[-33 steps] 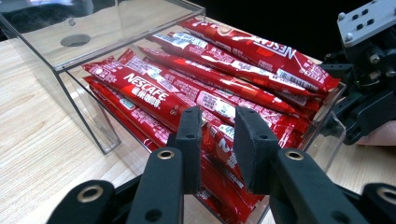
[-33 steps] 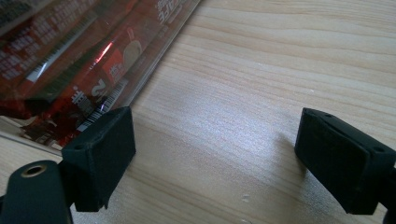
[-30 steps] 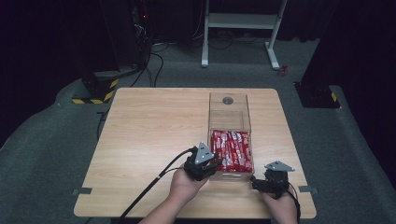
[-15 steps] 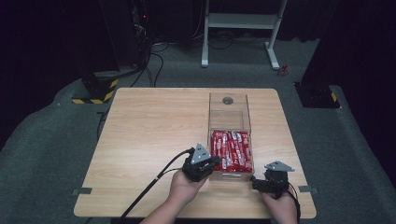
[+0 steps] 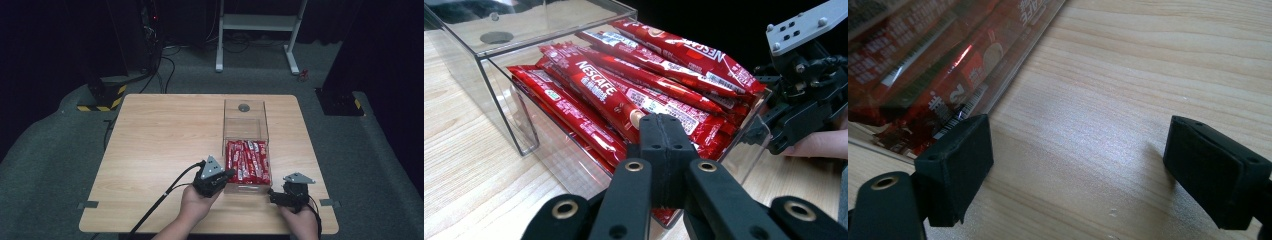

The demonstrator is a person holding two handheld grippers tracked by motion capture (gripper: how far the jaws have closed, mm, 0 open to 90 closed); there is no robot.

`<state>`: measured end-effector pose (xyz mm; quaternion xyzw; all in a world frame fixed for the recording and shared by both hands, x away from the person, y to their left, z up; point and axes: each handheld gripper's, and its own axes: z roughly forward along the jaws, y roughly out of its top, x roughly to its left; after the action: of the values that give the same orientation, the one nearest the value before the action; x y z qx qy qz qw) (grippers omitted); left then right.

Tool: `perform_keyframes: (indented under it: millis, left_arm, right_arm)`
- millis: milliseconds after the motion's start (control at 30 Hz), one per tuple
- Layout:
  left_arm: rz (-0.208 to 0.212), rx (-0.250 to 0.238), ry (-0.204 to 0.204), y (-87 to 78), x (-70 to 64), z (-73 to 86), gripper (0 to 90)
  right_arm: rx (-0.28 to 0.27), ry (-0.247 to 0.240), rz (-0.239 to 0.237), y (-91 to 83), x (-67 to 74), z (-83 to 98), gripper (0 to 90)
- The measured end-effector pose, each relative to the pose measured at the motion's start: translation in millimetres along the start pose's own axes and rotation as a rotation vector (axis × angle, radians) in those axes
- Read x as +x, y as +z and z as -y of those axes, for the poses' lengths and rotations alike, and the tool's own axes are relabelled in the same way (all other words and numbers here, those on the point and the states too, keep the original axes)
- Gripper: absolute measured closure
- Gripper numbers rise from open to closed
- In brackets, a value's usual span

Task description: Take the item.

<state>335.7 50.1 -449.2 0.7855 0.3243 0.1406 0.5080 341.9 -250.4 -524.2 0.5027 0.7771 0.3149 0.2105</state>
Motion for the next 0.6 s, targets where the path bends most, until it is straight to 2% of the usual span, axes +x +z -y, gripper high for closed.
perform_keyframes:
  millis: [200,600]
  left_arm:
    - [0.0,-0.022,-0.015,-4.7,1.6,0.1,90.0]
    - [-0.003,-0.05,-0.016,-13.5,4.1,-4.0,90.0]
  right_arm:
    - [0.0,0.0,0.0,0.0,0.0,0.0,12.3]
    - [0.0,0.0,-0.001,0.0,0.1,0.0,12.3]
